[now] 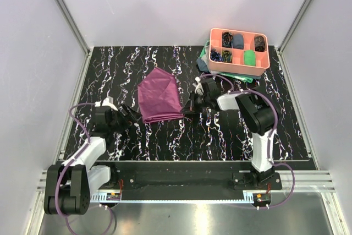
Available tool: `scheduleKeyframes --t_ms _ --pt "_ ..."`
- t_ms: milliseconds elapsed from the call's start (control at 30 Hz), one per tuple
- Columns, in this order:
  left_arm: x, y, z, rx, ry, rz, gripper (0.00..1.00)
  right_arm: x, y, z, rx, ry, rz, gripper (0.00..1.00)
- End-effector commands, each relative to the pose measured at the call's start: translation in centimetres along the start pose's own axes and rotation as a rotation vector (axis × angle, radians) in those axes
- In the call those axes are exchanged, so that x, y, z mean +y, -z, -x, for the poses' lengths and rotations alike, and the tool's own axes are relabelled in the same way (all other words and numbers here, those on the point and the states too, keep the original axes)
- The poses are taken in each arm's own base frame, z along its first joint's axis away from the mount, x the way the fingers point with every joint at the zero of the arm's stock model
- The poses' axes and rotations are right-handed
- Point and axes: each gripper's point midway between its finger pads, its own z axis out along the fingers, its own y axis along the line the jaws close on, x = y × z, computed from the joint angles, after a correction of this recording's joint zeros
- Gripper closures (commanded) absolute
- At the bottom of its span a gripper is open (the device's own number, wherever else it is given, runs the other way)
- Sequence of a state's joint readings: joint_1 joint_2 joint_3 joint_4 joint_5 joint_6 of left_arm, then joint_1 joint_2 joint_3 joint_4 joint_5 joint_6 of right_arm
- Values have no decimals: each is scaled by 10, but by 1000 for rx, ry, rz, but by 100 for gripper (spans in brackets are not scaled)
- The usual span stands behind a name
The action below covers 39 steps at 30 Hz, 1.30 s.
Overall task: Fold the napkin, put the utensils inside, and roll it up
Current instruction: Fold the napkin, then roll the napkin with the utensil
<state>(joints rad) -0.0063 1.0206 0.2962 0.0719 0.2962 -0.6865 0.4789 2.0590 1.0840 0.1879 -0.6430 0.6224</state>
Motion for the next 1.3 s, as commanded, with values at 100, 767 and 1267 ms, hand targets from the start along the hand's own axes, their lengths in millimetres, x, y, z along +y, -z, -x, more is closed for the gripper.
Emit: scheduleKeyframes --t_ms 100,767,1267 --pt "-14 -6 -7 14 37 -122 13 -24 37 -33 -63 -65 -185 100" --pt "-41 -38 -55 188 -12 -220 24 -43 62 -69 -67 -112 -261 100" --pt "-12 -47 -81 263 -76 -53 72 -39 59 -61 -82 -108 -248 100"
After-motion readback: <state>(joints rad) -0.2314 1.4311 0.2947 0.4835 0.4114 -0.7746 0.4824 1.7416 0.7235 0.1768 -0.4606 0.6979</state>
